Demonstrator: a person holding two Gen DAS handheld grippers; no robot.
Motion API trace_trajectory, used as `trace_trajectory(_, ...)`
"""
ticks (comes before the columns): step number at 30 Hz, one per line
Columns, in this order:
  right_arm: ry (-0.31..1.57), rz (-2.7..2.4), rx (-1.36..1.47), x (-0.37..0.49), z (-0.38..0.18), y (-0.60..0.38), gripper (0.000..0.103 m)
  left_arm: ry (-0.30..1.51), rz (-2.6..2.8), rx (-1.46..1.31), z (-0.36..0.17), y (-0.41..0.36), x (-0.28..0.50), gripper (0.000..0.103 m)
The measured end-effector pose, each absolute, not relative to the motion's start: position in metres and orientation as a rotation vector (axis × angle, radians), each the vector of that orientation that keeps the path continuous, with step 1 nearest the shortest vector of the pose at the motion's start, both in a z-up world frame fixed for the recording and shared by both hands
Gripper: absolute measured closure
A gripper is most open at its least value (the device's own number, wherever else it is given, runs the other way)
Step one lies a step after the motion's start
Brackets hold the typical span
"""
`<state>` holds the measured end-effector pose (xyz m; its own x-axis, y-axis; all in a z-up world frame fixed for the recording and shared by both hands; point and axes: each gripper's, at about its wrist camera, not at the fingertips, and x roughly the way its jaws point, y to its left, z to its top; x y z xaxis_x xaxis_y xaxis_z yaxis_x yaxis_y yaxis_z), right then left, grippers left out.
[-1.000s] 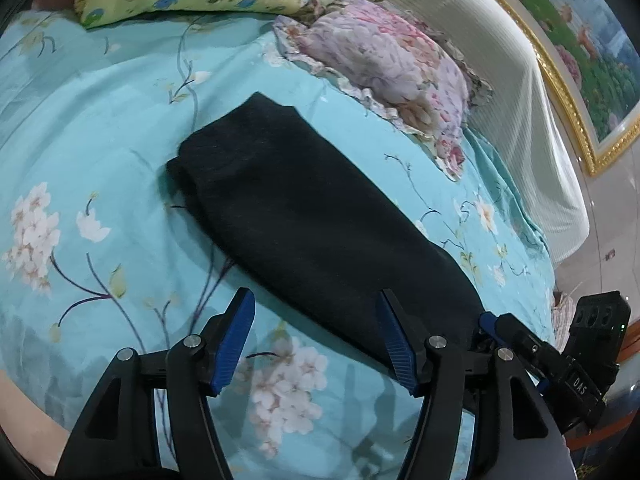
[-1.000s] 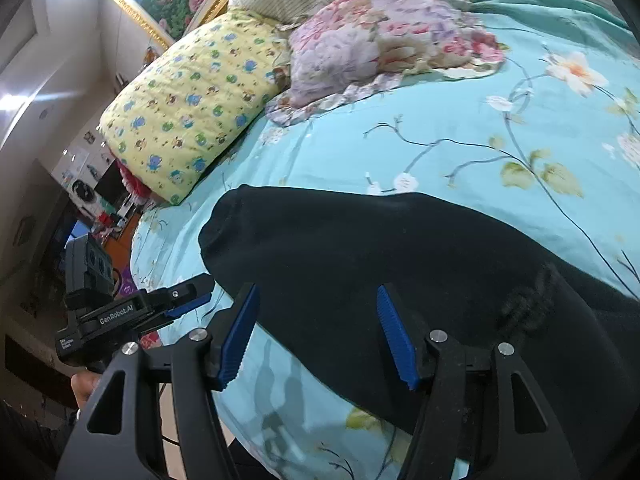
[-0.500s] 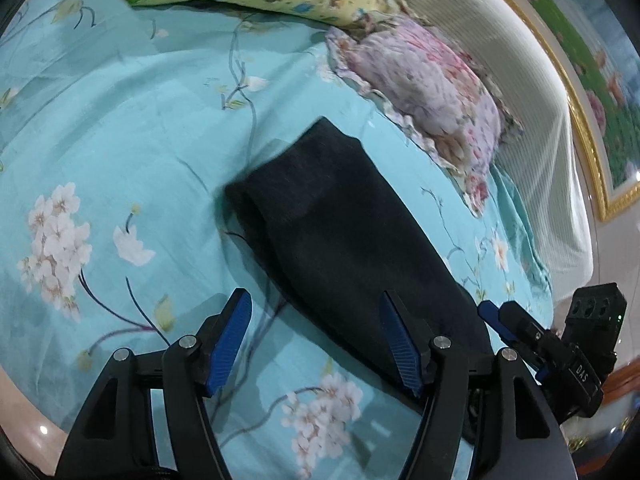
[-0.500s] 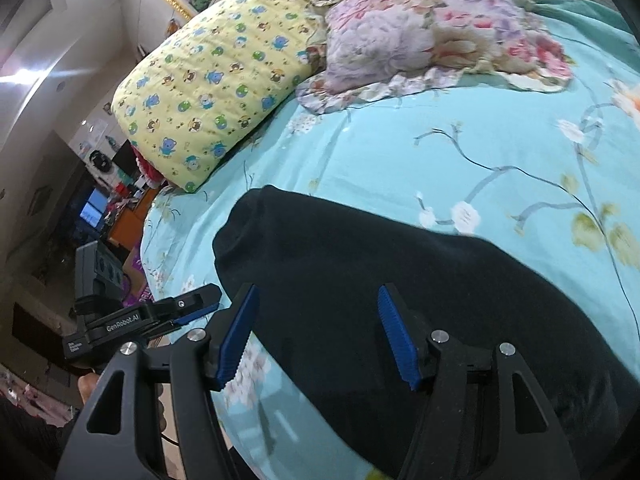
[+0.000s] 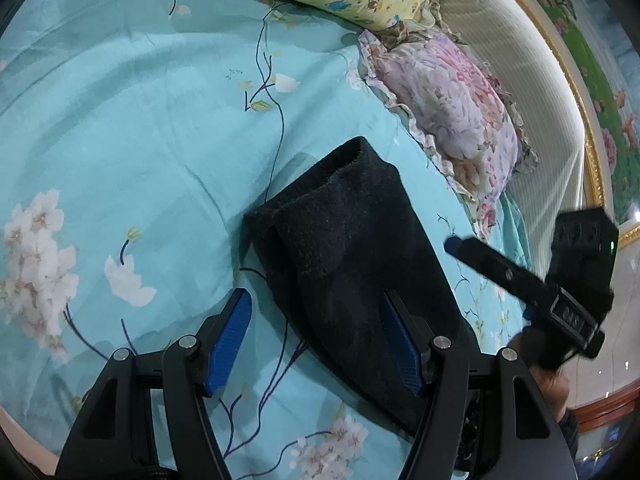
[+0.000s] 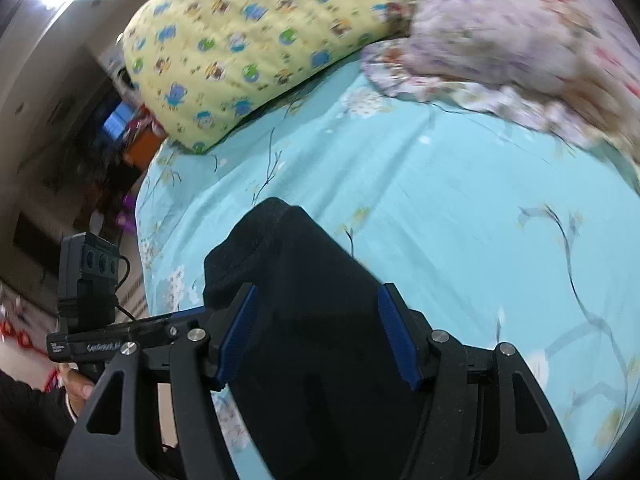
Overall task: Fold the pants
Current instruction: 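Grasp the folded end with both grippers and lift it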
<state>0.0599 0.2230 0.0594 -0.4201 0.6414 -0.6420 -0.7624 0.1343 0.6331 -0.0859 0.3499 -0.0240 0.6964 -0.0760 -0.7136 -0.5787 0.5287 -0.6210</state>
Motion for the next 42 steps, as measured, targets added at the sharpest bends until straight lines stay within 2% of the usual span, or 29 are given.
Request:
trace_trajectory(9, 1.290, 1.726, -0.290, 0.054, 0.048, 0.289, 0.040, 0.753, 0.345, -1.014, -0.033, 0.355, -0.081, 0.039)
trace_trajectory(13, 1.301, 1.790, -0.402, 0.042, 0.040, 0.309, 0.040, 0.748, 0.358, -1.014, -0.035, 0.358, -0.077, 0.045)
trace_trajectory(15, 1.294, 1.810, -0.452, 0.035, 0.036, 0.316, 0.054, 0.746, 0.377, -1.000, -0.036, 0.360, -0.075, 0.059)
trace_trajectory(16, 1.299, 1.815, -0.471, 0.033, 0.034, 0.320, 0.056, 0.747, 0.390, -0.991, -0.037, 0.361, -0.074, 0.068)
trace_trajectory(18, 1.298, 1.808, -0.489, 0.030, 0.031, 0.323, 0.063, 0.744, 0.379, -1.001, -0.041, 0.364, -0.073, 0.071)
trace_trajectory(23, 1.321, 1.815, -0.390, 0.040, 0.034, 0.312, 0.074, 0.736, 0.364, -0.967, -0.029, 0.359, -0.072, 0.078)
trace_trajectory(32, 1.267, 1.818, -0.174, 0.064, 0.074, 0.265, 0.077, 0.683, 0.289, -0.890, 0.022, 0.334, -0.070, 0.079)
trace_trajectory(42, 1.167, 1.757, -0.025, 0.091, 0.118, 0.174, 0.079, 0.637, 0.133, -0.735, 0.079, 0.265, -0.060, 0.080)
